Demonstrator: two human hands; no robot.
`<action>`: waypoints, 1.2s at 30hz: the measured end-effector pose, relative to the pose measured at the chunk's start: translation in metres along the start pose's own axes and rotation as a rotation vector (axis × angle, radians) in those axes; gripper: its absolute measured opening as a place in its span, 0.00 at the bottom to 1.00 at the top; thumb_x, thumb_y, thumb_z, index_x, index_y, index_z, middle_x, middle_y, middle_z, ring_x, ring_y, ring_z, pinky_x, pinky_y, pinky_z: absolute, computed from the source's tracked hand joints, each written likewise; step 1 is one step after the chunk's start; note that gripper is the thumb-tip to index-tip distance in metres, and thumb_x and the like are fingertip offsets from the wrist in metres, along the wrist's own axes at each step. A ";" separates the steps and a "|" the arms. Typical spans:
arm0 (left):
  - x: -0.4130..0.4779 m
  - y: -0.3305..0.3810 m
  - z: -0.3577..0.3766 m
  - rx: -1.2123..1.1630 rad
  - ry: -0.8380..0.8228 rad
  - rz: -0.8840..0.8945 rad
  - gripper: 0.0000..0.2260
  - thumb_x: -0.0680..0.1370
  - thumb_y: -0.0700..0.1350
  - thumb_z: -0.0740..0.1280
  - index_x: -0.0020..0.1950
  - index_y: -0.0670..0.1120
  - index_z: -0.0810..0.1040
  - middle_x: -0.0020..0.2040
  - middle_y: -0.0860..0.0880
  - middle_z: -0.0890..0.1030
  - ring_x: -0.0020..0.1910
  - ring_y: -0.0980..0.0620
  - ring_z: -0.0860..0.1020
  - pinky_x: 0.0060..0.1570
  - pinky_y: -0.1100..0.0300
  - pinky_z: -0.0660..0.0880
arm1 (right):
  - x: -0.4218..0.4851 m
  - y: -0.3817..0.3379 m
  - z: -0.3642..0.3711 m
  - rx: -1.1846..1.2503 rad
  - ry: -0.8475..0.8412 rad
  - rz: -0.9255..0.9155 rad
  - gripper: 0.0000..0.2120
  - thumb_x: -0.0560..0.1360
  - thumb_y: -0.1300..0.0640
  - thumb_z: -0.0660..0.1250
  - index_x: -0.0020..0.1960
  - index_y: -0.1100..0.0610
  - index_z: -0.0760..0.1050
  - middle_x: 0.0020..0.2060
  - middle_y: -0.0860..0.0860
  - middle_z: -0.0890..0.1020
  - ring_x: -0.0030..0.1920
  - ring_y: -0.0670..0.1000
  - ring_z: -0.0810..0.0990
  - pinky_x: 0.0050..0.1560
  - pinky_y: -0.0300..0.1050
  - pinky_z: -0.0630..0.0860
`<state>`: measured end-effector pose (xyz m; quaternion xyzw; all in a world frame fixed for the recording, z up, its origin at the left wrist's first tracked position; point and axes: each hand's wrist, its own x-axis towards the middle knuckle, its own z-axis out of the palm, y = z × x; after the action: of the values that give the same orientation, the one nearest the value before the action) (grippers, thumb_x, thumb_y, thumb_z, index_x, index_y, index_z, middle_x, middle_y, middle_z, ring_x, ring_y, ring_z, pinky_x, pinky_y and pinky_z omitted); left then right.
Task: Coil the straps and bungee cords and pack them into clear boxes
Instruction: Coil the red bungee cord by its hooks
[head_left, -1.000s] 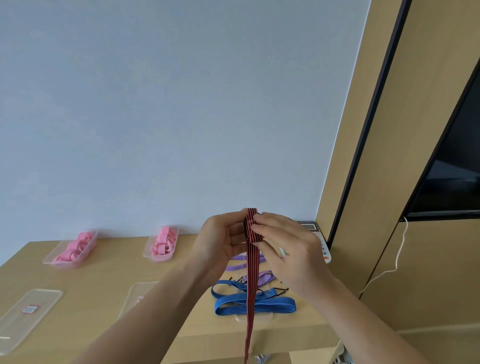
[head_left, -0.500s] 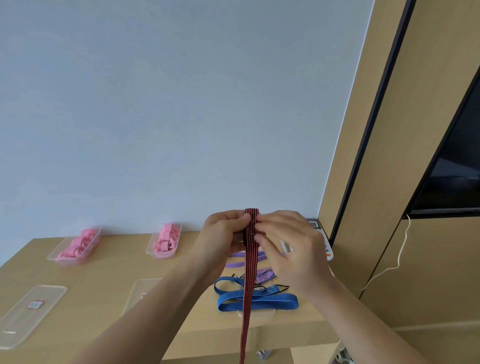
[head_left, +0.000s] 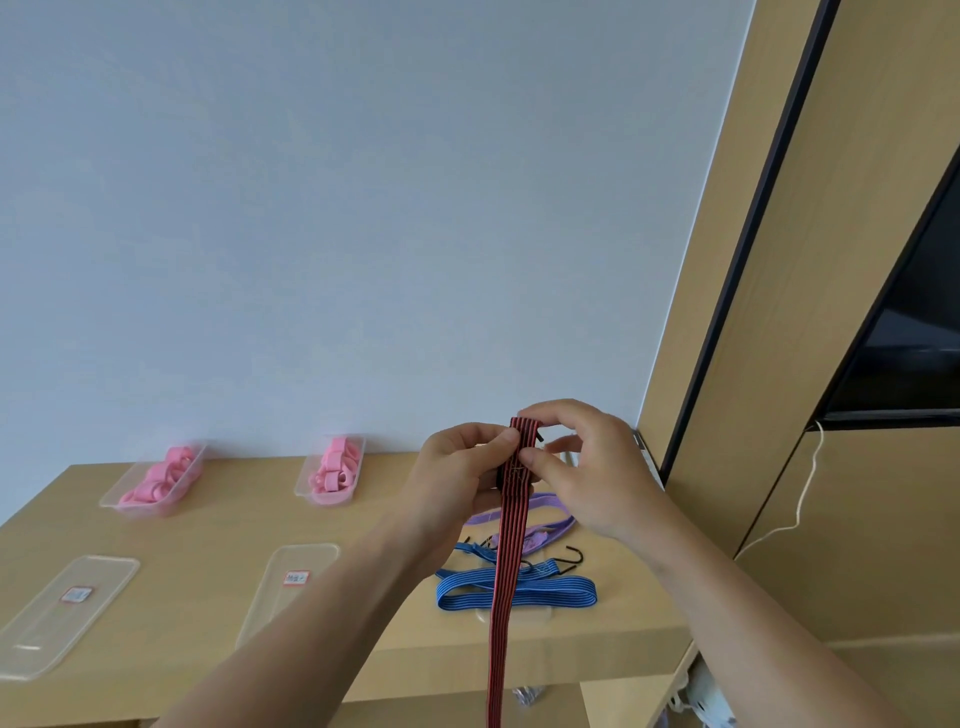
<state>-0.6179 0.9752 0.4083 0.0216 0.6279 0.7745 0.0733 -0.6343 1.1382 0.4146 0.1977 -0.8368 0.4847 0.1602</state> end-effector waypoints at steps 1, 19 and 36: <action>0.000 0.000 0.000 0.004 -0.005 -0.007 0.14 0.83 0.45 0.66 0.59 0.34 0.80 0.46 0.39 0.85 0.46 0.43 0.85 0.50 0.51 0.82 | 0.000 0.000 -0.001 -0.001 0.000 0.014 0.13 0.73 0.62 0.74 0.53 0.47 0.81 0.49 0.38 0.83 0.53 0.42 0.80 0.55 0.47 0.79; -0.005 -0.013 0.006 0.080 0.007 -0.177 0.17 0.84 0.49 0.63 0.58 0.37 0.82 0.49 0.39 0.87 0.47 0.42 0.87 0.45 0.53 0.84 | 0.002 0.002 0.000 -0.068 0.214 -0.152 0.13 0.72 0.68 0.72 0.51 0.53 0.79 0.43 0.43 0.83 0.44 0.45 0.83 0.50 0.47 0.80; 0.010 0.006 -0.002 -0.040 0.003 -0.064 0.14 0.83 0.47 0.65 0.56 0.39 0.85 0.45 0.42 0.85 0.45 0.45 0.84 0.45 0.51 0.82 | -0.010 0.016 0.014 -0.266 0.238 -0.585 0.13 0.68 0.76 0.69 0.48 0.64 0.82 0.49 0.54 0.83 0.54 0.52 0.81 0.57 0.45 0.78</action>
<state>-0.6283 0.9733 0.4129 -0.0012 0.6126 0.7844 0.0973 -0.6344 1.1348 0.3917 0.3485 -0.7761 0.3244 0.4135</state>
